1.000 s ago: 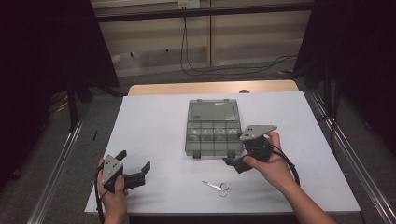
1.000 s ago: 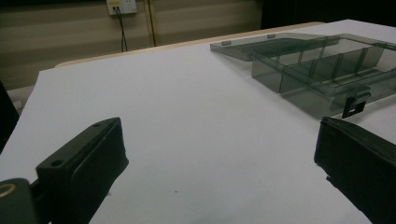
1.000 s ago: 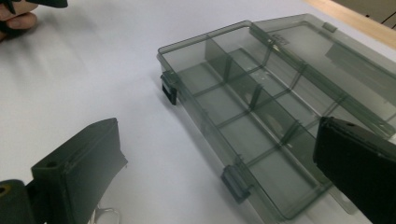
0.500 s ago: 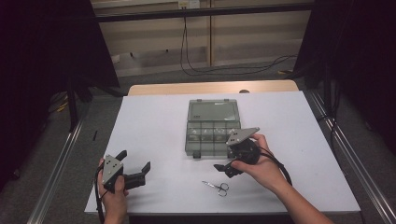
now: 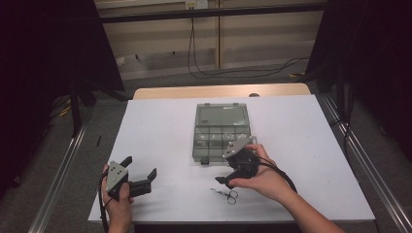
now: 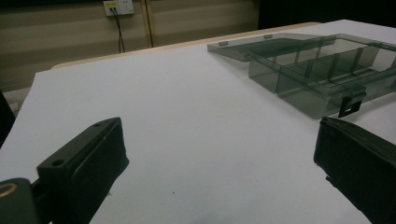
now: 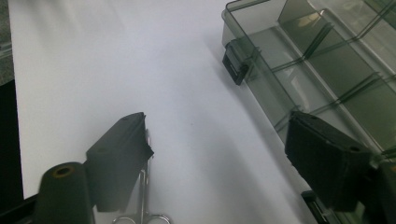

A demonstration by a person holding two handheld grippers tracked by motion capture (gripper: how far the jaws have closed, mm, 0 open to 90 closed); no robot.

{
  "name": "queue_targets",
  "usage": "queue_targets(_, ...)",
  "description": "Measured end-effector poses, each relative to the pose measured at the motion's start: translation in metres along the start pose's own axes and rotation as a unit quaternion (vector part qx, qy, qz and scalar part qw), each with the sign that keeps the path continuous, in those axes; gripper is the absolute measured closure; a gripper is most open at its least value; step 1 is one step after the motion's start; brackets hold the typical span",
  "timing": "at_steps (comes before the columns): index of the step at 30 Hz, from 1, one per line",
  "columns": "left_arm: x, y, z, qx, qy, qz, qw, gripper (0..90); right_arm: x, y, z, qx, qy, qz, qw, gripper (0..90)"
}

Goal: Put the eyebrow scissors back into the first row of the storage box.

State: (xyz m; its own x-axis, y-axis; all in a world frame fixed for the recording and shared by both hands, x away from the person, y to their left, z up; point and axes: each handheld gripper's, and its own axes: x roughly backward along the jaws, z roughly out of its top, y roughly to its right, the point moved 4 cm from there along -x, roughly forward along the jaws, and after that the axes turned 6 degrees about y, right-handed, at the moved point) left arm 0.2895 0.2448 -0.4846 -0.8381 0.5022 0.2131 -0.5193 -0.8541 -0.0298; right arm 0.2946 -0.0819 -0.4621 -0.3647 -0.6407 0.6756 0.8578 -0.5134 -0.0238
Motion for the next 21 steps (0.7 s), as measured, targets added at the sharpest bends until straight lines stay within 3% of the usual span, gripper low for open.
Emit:
queue_targets(6,0.000,0.000,0.000,0.001,0.001,-0.003,1.0000,2.2,-0.005,-0.006,-0.001,0.003,-0.019,-0.005,0.9998,36.4)
queue_targets(13,0.000,0.000,0.000,0.003,0.001,-0.001,1.0000,2.2,-0.010,-0.011,-0.004,0.002,-0.046,0.017,0.9988,54.2)
queue_targets(17,0.000,0.000,0.000,0.002,0.000,-0.001,1.0000,2.2,-0.012,-0.017,-0.006,-0.010,-0.070,0.041,0.9967,63.6)
queue_targets(21,0.000,0.000,0.000,0.003,0.001,-0.002,1.0000,2.3,-0.014,-0.022,-0.008,-0.023,-0.095,0.050,0.9939,68.6)
